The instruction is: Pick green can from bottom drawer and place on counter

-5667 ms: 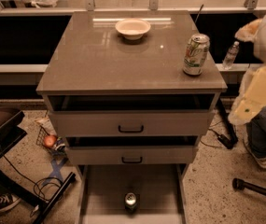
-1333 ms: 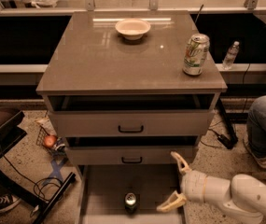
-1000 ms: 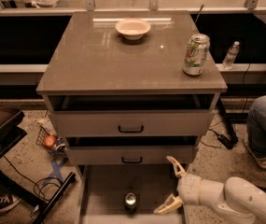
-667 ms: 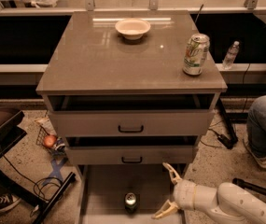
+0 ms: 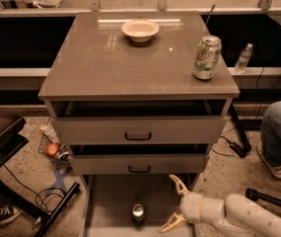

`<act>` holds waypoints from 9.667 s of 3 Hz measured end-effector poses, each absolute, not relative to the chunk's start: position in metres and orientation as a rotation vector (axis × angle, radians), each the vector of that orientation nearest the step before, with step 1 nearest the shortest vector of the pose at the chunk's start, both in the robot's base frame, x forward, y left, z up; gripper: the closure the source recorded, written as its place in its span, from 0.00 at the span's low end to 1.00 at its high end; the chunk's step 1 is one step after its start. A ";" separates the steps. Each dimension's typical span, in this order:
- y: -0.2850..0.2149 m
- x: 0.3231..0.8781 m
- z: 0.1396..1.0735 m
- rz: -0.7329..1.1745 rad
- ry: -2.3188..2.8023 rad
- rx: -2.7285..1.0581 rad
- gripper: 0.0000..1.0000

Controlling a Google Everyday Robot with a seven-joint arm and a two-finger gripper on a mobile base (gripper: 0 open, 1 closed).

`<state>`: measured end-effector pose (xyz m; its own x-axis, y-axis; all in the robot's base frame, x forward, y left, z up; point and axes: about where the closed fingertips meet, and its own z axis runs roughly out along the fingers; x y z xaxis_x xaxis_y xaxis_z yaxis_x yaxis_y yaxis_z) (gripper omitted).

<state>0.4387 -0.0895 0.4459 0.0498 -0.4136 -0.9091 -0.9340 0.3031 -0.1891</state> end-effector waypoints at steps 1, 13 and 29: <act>-0.073 0.441 0.407 0.679 1.552 -1.296 0.00; -0.005 0.431 0.363 0.902 1.419 -1.257 1.00; 0.173 0.724 0.970 0.754 1.601 -1.060 1.00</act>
Offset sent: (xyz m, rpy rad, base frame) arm 0.0306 0.0691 -0.1569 0.0369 0.0627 0.0733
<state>0.7243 0.1728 0.9704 -0.0834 -0.2649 -0.9607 -0.9092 0.4149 -0.0355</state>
